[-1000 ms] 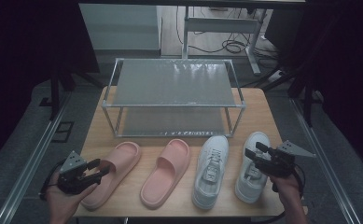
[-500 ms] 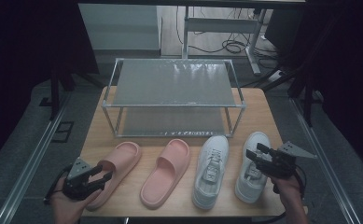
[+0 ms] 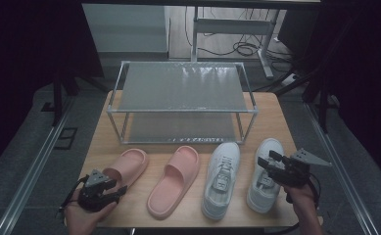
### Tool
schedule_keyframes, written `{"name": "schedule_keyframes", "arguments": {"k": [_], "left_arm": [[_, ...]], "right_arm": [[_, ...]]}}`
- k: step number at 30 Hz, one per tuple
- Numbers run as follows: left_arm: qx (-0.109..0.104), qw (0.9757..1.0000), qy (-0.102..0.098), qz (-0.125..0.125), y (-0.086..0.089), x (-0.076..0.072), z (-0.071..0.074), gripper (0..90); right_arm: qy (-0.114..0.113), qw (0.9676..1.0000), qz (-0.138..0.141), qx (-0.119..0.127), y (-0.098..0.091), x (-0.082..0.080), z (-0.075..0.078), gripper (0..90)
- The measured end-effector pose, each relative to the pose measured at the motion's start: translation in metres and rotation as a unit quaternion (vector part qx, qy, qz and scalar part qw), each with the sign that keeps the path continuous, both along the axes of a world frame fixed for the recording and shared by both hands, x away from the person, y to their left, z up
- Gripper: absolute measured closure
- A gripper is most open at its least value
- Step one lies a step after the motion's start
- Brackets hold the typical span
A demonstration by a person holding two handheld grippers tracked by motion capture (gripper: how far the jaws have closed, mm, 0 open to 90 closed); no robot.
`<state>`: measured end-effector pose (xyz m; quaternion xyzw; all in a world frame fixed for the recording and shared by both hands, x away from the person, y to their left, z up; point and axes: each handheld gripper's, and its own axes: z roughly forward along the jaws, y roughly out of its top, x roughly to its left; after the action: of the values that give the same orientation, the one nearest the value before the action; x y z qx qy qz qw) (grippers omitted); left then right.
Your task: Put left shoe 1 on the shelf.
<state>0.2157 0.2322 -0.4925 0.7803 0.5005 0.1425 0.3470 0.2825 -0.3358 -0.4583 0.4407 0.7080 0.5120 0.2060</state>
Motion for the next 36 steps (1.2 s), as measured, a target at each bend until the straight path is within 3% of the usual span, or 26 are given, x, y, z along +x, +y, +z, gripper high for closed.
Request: {"name": "schedule_keyframes", "arguments": {"k": [1,6,15,19,26,30,36], "left_arm": [[0.010,0.9999,-0.004,0.000,-0.001,0.001,-0.002,51.8],[0.018,0.9998,-0.007,-0.009,-0.009,0.012,-0.006,54.6],[0.036,0.9991,-0.018,-0.011,-0.016,0.025,-0.015,80.9],[0.036,0.9988,-0.031,-0.014,-0.016,0.025,-0.015,84.2],[0.028,0.9989,-0.030,-0.023,-0.017,0.032,-0.005,85.0],[0.020,0.9981,-0.052,-0.027,-0.023,0.037,0.010,85.0],[0.009,0.9973,-0.068,-0.027,-0.028,0.047,0.023,85.0]], "right_arm": [[0.001,1.0000,0.000,-0.001,0.001,0.000,0.000,39.7],[0.001,1.0000,0.003,-0.004,0.003,0.000,-0.001,39.7],[0.003,1.0000,0.006,-0.007,0.005,0.001,-0.003,39.7],[0.005,0.9999,0.006,-0.007,0.005,0.001,-0.003,39.7],[0.005,1.0000,0.005,-0.006,0.005,0.001,-0.003,39.7],[0.006,1.0000,0.000,-0.003,0.003,0.002,-0.005,39.7],[0.001,1.0000,-0.002,0.000,0.002,0.001,-0.002,40.0]]}}
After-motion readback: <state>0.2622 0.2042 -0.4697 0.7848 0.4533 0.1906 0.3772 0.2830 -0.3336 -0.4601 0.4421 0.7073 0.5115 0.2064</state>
